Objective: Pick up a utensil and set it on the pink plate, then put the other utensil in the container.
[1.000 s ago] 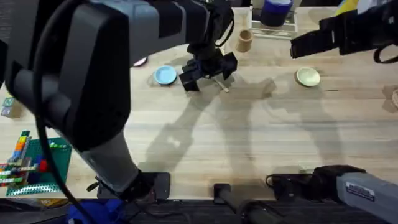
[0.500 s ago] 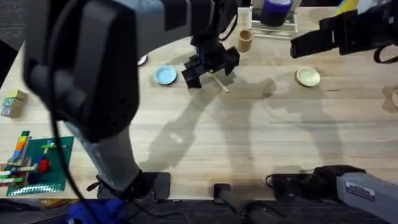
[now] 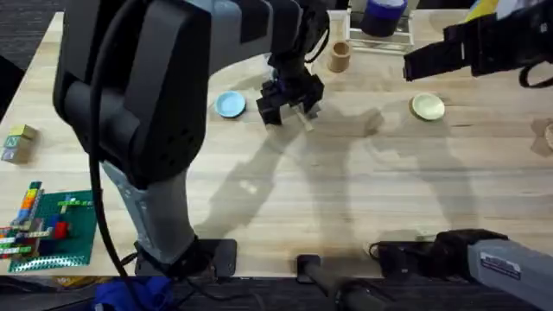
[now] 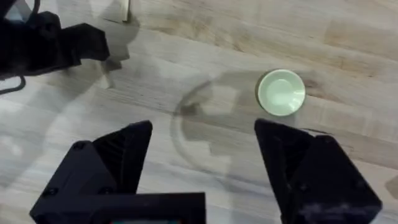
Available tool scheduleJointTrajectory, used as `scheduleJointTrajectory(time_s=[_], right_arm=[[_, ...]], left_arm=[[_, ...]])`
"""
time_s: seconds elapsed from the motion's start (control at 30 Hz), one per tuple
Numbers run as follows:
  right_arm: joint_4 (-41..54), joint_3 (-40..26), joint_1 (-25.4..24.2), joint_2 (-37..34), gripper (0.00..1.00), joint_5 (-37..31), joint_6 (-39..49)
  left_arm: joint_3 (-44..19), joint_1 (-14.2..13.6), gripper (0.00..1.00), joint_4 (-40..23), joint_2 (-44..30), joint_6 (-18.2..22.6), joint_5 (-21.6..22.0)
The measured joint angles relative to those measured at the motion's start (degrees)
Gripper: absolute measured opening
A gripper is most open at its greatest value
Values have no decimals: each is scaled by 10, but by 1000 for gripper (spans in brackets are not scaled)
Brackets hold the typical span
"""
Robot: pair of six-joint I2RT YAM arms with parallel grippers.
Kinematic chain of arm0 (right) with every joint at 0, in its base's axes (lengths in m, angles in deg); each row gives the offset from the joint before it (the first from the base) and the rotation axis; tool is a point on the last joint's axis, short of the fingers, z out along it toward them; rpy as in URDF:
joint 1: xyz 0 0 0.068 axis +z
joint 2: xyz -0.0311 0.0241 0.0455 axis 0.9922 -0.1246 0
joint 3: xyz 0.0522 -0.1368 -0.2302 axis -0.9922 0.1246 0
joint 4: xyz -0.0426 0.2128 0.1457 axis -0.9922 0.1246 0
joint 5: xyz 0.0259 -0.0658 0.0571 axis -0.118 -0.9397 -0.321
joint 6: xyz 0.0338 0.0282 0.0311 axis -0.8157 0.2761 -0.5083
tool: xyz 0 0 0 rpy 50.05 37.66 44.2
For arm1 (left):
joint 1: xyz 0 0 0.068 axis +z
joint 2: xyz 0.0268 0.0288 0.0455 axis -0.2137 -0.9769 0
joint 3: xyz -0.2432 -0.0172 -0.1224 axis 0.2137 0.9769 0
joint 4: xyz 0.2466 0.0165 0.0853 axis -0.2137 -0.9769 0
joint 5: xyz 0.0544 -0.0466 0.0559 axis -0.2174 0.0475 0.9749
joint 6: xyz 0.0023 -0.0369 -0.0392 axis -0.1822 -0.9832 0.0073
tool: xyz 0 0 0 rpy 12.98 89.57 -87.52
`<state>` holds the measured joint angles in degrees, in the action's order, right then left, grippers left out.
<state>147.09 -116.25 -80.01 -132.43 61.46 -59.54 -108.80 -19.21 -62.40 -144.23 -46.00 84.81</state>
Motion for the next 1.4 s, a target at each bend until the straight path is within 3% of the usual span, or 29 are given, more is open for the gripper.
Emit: scheduleJointTrajectory(time_s=[0.23,0.5,0.57,1.03,1.2,1.4], right_arm=[[0,0,0,0,997,0,0],[0,0,0,0,998,0,0],[0,0,0,0,998,0,0],[0,0,0,0,997,0,0],[0,0,0,0,997,0,0],[0,0,0,0,997,0,0]], left_arm=[[0,0,505,-6,0,-1,4],[0,0,109,0,-2,-1,-1],[0,0,51,0,-2,-2,-1],[-6,0,41,-12,-2,5,6],[-9,2,41,-17,12,67,27],[-10,22,42,-17,105,166,32]])
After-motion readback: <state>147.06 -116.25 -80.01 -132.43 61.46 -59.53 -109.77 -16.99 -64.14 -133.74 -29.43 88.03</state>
